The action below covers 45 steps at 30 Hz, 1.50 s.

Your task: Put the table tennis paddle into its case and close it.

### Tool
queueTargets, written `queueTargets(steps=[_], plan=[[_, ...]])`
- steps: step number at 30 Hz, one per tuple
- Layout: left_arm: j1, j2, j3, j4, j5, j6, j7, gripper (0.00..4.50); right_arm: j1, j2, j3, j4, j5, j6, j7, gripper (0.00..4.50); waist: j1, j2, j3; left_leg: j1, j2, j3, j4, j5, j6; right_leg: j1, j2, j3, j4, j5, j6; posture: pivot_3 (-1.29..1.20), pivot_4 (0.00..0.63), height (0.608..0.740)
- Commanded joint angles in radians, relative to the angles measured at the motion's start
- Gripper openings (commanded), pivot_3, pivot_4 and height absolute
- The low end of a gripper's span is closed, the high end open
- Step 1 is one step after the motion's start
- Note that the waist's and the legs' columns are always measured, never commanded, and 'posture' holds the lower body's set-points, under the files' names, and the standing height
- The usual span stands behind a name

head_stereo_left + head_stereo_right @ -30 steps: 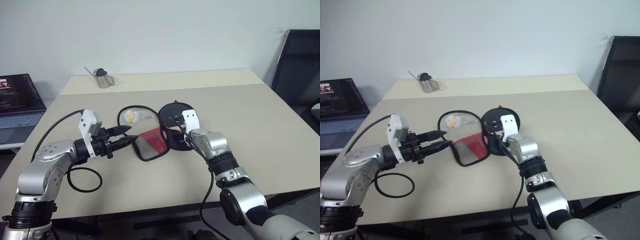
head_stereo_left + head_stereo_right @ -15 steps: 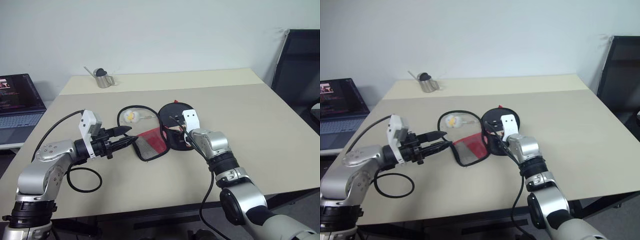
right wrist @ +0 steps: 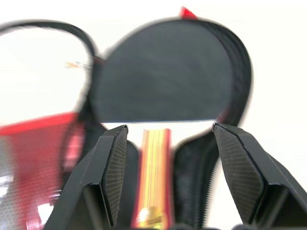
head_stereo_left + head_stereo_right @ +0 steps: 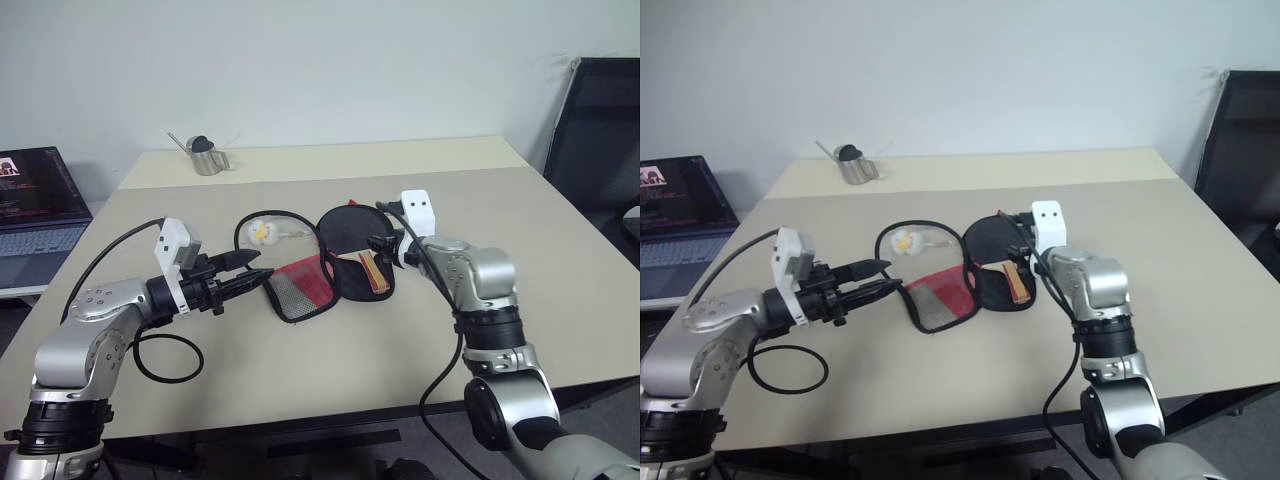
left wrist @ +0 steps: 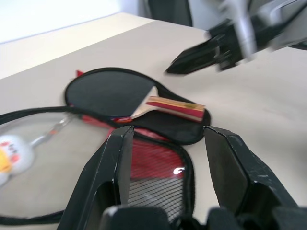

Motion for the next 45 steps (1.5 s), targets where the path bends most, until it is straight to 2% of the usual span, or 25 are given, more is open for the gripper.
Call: queueTargets(steps=[1,4,7,11,18,32,34,35,38,39,45], plan=[[0.026,-0.001,0.062,-0.019,-0.009,-0.009,0.037,2.5,0.046,-0.096,0.031,-0.13,0.061,-0.053,0.146,3.06,0.001,0.0,0.0,0.0,0.0,0.0,0.0,0.0,0.0,0.0,0.0,0.0,0.0,0.0,0.0,0.0,0.15,0.74],[0.062,0.003,0.094,-0.008,0.005,-0.019,0.072,2.5,0.102,-0.183,0.034,-0.187,0.101,-0.111,0.255,3.06,0.003,0.0,0.0,0.0,0.0,0.0,0.0,0.0,0.0,0.001,0.0,-0.001,-0.001,0.0,0.0,0.0,0.15,0.74],[0.093,0.004,0.127,0.011,0.029,-0.039,0.114,2.5,0.166,-0.24,0.027,-0.217,0.113,-0.259,0.35,3.06,0.004,0.0,0.0,0.0,0.0,0.0,-0.001,0.0,0.0,0.001,0.0,-0.001,-0.002,0.0,0.0,0.0,0.15,0.74],[0.127,0.001,0.149,0.005,0.039,-0.055,0.14,2.5,0.19,-0.312,0.021,-0.185,0.176,-0.291,0.486,3.06,0.003,-0.001,0.0,0.001,0.0,0.0,-0.003,0.0,0.0,0.001,0.0,-0.001,-0.004,0.0,0.0,0.0,0.15,0.74],[0.157,-0.011,0.161,-0.002,0.049,-0.065,0.189,2.5,0.195,-0.358,0.061,-0.129,0.158,-0.393,0.573,3.06,0.007,-0.001,0.0,0.001,0.0,0.0,-0.009,0.0,0.0,0.002,-0.001,-0.002,-0.01,0.0,0.0,0.0,0.15,0.74],[0.14,-0.017,0.146,-0.012,0.045,-0.057,0.208,2.5,0.193,-0.356,0.077,-0.049,0.119,-0.475,0.53,3.06,0.016,-0.001,0.0,0.001,0.0,0.0,-0.009,0.0,-0.001,0.002,-0.001,-0.002,-0.011,0.0,0.0,0.0,0.15,0.74],[0.13,-0.019,0.138,-0.008,0.047,-0.058,0.206,2.5,0.194,-0.358,0.078,-0.042,0.104,-0.485,0.523,3.06,-0.002,-0.001,0.0,-0.001,-0.005,-0.01,-0.01,0.001,0.0,0.007,-0.005,-0.011,-0.012,0.0,0.001,0.0,0.15,0.74],[0.125,-0.019,0.135,-0.005,0.048,-0.058,0.205,2.5,0.194,-0.359,0.078,-0.039,0.1,-0.484,0.521,3.06,-0.009,0.0,0.001,-0.004,-0.016,-0.03,-0.01,0.004,0.002,0.015,-0.016,-0.031,-0.01,-0.005,0.002,0.0,0.15,0.74],[0.107,-0.02,0.123,0.008,0.054,-0.06,0.2,2.5,0.191,-0.357,0.071,-0.033,0.098,-0.478,0.504,3.06,-0.017,0.001,0.002,-0.004,-0.036,-0.065,-0.011,0.014,-0.003,0.032,-0.033,-0.063,-0.01,-0.015,0.007,0.0,0.15,0.74],[0.1,-0.019,0.12,0.014,0.057,-0.061,0.199,2.5,0.19,-0.358,0.068,-0.03,0.098,-0.476,0.502,3.06,-0.012,0.002,0.002,-0.005,-0.038,-0.071,-0.01,0.017,-0.005,0.034,-0.034,-0.062,-0.01,-0.017,0.008,0.0,0.15,0.74],[0.051,-0.016,0.088,0.07,0.082,-0.082,0.184,2.5,0.193,-0.373,0.065,-0.026,0.098,-0.47,0.498,3.06,0.025,0.002,0.002,-0.005,-0.036,-0.062,-0.01,0.019,-0.009,0.031,-0.033,-0.054,-0.009,-0.017,0.007,0.0,0.15,0.74]])
